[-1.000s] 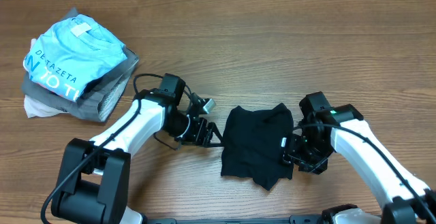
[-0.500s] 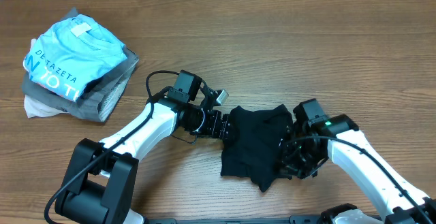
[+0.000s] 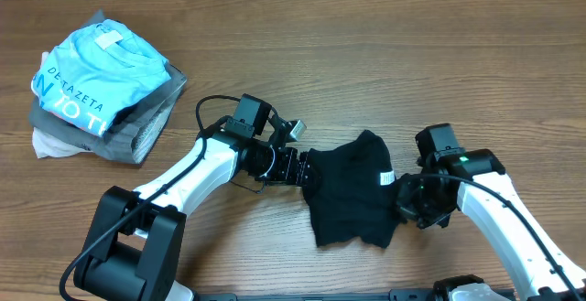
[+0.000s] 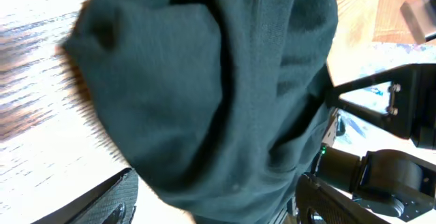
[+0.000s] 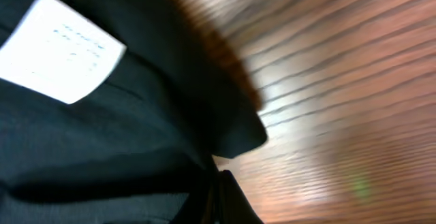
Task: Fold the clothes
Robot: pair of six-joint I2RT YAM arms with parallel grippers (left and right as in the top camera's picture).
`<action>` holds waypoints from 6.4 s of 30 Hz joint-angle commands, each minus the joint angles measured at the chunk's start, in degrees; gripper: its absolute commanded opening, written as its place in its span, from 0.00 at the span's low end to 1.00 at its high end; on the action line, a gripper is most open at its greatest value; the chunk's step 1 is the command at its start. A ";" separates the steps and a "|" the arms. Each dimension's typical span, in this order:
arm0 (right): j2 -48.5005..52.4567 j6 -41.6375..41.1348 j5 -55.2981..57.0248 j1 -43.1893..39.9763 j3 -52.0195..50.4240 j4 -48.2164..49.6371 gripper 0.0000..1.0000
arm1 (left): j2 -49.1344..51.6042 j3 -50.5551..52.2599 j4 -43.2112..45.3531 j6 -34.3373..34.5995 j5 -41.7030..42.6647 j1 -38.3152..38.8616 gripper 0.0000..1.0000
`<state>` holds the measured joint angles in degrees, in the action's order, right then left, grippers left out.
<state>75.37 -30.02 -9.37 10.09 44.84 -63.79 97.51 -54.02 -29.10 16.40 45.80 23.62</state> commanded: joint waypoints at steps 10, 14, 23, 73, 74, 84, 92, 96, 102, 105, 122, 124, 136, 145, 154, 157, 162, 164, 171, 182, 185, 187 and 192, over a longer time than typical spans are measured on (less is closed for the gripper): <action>-1.44 -0.72 7.80 -0.48 1.79 1.92 0.43 | 0.31 0.09 1.49 0.63 -0.98 0.61 0.86; -3.06 -0.70 7.69 -0.48 2.95 1.81 0.47 | 0.35 0.79 -0.20 5.81 -1.22 1.73 0.99; -3.23 0.04 0.33 -0.46 2.89 4.55 0.18 | 1.29 2.71 3.13 14.86 -1.40 6.49 1.00; 7.63 0.17 -11.34 -0.46 -5.25 17.46 0.04 | 8.00 5.99 15.02 19.32 -2.40 6.21 1.00; 7.65 0.17 -11.34 -0.46 -5.25 17.68 0.04 | 8.00 5.99 16.65 19.37 -3.19 7.32 1.00; 7.65 0.17 -11.34 -0.46 -5.25 17.97 0.04 | 8.02 5.99 24.06 24.26 -6.71 11.02 0.76; 7.63 0.17 -11.37 -0.46 -5.25 17.86 0.04 | 8.02 5.97 34.49 18.53 -2.14 11.93 0.43; 7.63 2.05 -11.89 -0.52 -4.68 17.35 0.04 | 8.00 5.62 35.17 15.52 3.41 10.43 0.04; 3.80 6.69 -13.66 -2.49 4.70 7.43 0.04 | 6.67 5.33 34.99 13.42 12.48 3.87 0.04; 0.37 7.56 -13.38 -2.71 11.54 3.72 0.04 | 5.16 4.20 35.04 11.13 16.33 -1.31 0.04; -2.40 7.76 -13.20 -2.71 23.41 -4.68 0.04 | 0.94 -28.22 35.32 22.64 34.64 -44.41 0.04; -2.40 7.76 -12.96 -2.71 23.41 -4.48 0.04 | 0.96 -29.00 35.32 22.53 33.42 -49.99 0.04; -2.40 7.76 -12.57 -2.71 23.41 -4.28 0.04 | 3.43 -28.57 -4.59 -8.33 3.02 -69.94 0.04; -2.40 8.74 -12.59 -2.71 23.43 -6.12 0.04 | 10.64 -28.57 -9.88 -13.00 -6.49 -68.30 1.00; -2.40 11.04 -12.57 -2.71 23.43 -6.67 0.04 | 6.95 -35.23 -19.98 -10.38 -13.90 -70.16 1.00; -2.40 12.83 -12.55 -2.71 23.43 -6.14 0.04 | 4.02 -41.99 -26.01 -8.94 -13.64 -70.64 1.00; -2.51 14.05 -12.55 -2.71 23.85 -4.35 0.04 | -1.90 -53.48 -34.12 -9.22 -9.97 -69.64 1.00; -2.75 14.80 -12.59 -2.71 24.90 -3.91 0.04 | -4.20 -57.31 -36.28 -10.82 -7.04 -68.81 1.00; -5.64 21.46 -12.83 -2.71 35.04 -3.63 0.04 | -14.14 -65.53 -48.33 -26.03 1.25 -57.46 1.00; -15.39 21.51 -12.81 -2.71 51.56 -3.61 1.00 | -29.86 -65.77 -62.36 -21.44 -34.88 -25.16 1.00; -17.49 21.49 -12.81 -2.71 51.56 -4.55 1.00 | -31.06 -65.77 -64.74 -21.09 -35.89 -22.88 1.00; -18.23 21.49 -12.81 -2.71 51.56 -5.53 1.00 | -31.21 -65.77 -65.83 -21.11 -36.17 -22.84 1.00; -18.14 21.44 -12.81 -2.71 51.56 -6.62 1.00 | -30.80 -65.72 -65.53 -20.90 -35.50 -22.84 1.00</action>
<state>56.84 -8.91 -22.24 7.57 95.92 -70.41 66.00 -119.42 -94.78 -5.91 12.32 0.40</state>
